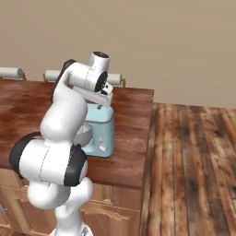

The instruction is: Add butter and sugar cubes to the stand mixer bowl and then turn on the stand mixer to begin making frosting.

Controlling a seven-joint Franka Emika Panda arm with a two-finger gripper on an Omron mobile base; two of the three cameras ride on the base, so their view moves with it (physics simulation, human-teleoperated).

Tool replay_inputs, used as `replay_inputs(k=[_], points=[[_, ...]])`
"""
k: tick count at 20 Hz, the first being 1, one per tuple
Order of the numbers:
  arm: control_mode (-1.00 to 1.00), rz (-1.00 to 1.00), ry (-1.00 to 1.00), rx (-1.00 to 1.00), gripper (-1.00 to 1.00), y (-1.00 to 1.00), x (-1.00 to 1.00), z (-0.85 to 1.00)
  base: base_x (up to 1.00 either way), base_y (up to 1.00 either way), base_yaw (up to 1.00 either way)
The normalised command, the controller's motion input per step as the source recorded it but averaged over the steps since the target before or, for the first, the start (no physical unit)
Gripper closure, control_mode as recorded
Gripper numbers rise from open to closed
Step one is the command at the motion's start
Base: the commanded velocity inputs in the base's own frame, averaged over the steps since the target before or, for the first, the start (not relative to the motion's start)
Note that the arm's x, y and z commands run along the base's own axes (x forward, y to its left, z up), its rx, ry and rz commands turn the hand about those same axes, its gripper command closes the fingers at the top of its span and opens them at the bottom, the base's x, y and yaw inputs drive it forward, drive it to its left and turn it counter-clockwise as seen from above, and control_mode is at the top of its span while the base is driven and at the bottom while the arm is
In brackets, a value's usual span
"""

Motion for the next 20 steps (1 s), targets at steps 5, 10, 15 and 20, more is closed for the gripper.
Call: replay_inputs(k=[5,10,15,20], points=[[-1.00,0.00,-0.07,-0.19,-1.00,0.00,-0.86,0.11,0.00,0.00,0.00],[-1.00,0.00,-0.07,-0.06,-1.00,-0.08,-0.76,0.39,0.00,0.00,0.00],[-1.00,0.01,-0.03,-0.02,-1.00,-0.08,-0.82,0.12,0.00,0.00,0.00],[-1.00,0.00,-0.04,-0.29,-1.00,-0.02,-0.37,-0.06,0.00,0.00,0.00]])
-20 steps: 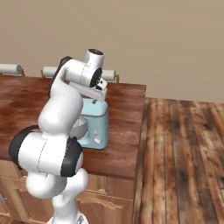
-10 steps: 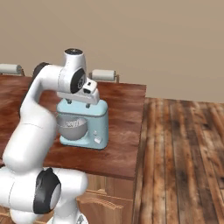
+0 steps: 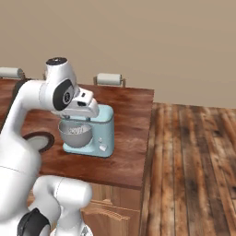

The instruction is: Add butter and sugar cubes to the stand mixer bowl and then turn on the stand mixer to begin making frosting.

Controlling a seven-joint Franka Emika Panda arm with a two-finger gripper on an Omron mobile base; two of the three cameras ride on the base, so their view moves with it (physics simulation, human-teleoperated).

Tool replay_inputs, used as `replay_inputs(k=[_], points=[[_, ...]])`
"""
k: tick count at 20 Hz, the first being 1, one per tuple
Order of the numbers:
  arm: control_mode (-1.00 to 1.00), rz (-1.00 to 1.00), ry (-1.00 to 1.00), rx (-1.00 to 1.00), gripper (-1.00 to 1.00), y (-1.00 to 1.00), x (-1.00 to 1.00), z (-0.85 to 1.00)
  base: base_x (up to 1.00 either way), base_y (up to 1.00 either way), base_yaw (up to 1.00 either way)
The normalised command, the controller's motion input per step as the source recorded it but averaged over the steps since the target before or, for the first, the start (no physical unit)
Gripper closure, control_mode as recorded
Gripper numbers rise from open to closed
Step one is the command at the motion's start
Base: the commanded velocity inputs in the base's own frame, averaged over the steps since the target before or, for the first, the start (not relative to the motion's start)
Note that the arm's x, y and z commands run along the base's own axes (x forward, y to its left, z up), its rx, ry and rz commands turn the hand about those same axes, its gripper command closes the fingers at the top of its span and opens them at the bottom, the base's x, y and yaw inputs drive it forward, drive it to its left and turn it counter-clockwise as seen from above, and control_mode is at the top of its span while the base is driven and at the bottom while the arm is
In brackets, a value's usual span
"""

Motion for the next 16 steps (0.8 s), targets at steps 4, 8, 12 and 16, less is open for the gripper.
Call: replay_inputs(k=[4,8,12,16], points=[[-1.00,0.00,-0.14,-0.35,-1.00,0.00,-0.01,-0.49,0.00,0.00,0.00],[-1.00,0.00,-0.21,-0.30,-1.00,0.00,0.00,-0.67,0.00,0.00,0.00],[-1.00,0.00,-0.10,-0.22,-1.00,0.00,0.00,-0.52,0.00,0.00,0.00],[-1.00,0.00,0.00,-0.16,-1.00,0.00,0.00,-0.41,0.00,0.00,0.00]])
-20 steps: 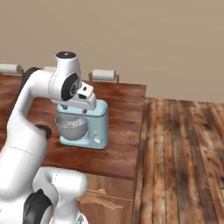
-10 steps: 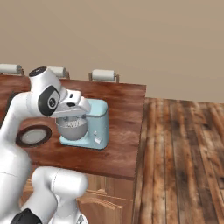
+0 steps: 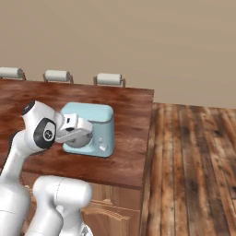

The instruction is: Add butter and sugar cubes to the stand mixer bowl and then turn on the stand mixer to begin making frosting.

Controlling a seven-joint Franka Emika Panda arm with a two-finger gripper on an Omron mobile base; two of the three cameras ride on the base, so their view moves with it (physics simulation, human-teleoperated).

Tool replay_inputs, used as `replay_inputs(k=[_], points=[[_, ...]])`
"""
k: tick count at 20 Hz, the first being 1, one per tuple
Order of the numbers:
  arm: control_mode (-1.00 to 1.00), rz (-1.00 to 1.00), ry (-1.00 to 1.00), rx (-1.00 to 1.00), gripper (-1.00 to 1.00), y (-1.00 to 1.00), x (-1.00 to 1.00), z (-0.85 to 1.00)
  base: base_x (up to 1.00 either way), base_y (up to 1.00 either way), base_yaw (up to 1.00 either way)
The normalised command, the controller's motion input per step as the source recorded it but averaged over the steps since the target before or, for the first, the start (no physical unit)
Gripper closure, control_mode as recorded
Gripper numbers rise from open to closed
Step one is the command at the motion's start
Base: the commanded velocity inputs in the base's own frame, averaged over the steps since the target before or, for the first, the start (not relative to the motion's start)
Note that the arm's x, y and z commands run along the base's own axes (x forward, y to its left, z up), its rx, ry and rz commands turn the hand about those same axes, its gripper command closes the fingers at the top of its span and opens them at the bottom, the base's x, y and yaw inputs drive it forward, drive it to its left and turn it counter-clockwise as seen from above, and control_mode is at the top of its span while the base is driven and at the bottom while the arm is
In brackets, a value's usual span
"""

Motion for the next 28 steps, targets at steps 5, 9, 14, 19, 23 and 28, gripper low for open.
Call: replay_inputs(k=[5,9,14,19,23,28], points=[[-1.00,0.00,0.07,-0.10,-1.00,-0.02,0.14,-0.34,0.00,0.00,0.00],[-1.00,0.00,0.21,-0.06,-1.00,0.00,0.58,-0.23,0.00,0.00,0.00],[-1.00,0.00,0.27,-0.02,-1.00,-0.01,0.77,-0.28,0.00,0.00,0.00],[-1.00,0.00,0.21,0.00,-1.00,-0.07,0.59,-0.32,0.00,0.00,0.00],[-1.00,0.00,0.03,-0.01,-1.00,-0.13,0.19,-0.44,0.00,0.00,0.00],[-1.00,0.01,-0.04,0.00,-1.00,-0.16,0.01,-0.50,0.00,0.00,0.00]])
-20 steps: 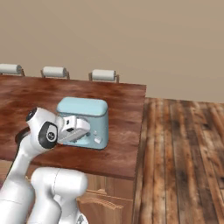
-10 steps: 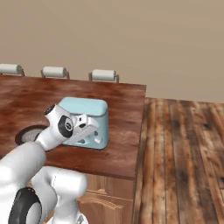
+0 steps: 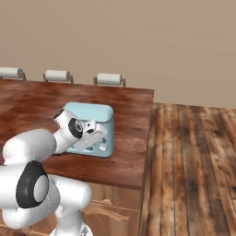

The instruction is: Add butter and sugar cubes to the stand mixer bowl and then turn on the stand mixer to begin making frosting.

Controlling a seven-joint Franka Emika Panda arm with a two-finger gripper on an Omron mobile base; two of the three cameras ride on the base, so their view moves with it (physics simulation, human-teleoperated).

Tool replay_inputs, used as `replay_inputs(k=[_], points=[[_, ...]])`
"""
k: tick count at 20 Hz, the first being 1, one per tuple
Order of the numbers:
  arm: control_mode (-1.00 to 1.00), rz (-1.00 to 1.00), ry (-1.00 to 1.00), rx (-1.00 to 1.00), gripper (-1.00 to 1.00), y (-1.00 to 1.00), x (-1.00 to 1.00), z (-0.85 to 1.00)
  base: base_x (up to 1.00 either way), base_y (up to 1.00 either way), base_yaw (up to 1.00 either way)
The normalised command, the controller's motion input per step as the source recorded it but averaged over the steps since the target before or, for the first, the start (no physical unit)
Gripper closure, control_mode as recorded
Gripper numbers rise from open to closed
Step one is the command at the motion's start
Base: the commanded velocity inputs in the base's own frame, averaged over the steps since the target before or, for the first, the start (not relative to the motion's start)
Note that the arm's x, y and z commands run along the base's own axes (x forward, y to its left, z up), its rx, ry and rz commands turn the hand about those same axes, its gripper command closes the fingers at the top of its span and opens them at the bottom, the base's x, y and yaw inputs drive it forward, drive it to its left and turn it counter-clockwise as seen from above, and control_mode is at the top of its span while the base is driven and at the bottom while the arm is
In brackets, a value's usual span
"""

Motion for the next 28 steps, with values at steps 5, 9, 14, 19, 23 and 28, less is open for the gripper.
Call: replay_inputs(k=[5,9,14,19,23,28], points=[[-1.00,0.04,-0.14,0.00,-1.00,-0.21,0.00,-0.45,0.00,0.00,0.00],[-1.00,0.04,-0.18,0.00,-1.00,-0.26,-0.07,-0.21,0.00,0.00,0.00],[-1.00,0.01,-0.08,0.00,-1.00,-0.21,0.03,-0.12,0.00,0.00,0.00],[-1.00,0.00,0.00,0.00,-1.00,-0.16,0.36,-0.03,0.00,0.00,0.00],[-1.00,0.00,0.00,0.01,-1.00,0.00,0.66,0.00,0.00,0.00,0.00],[-1.00,0.00,0.00,0.00,1.00,-0.04,0.49,0.00,0.00,0.00,0.00]])
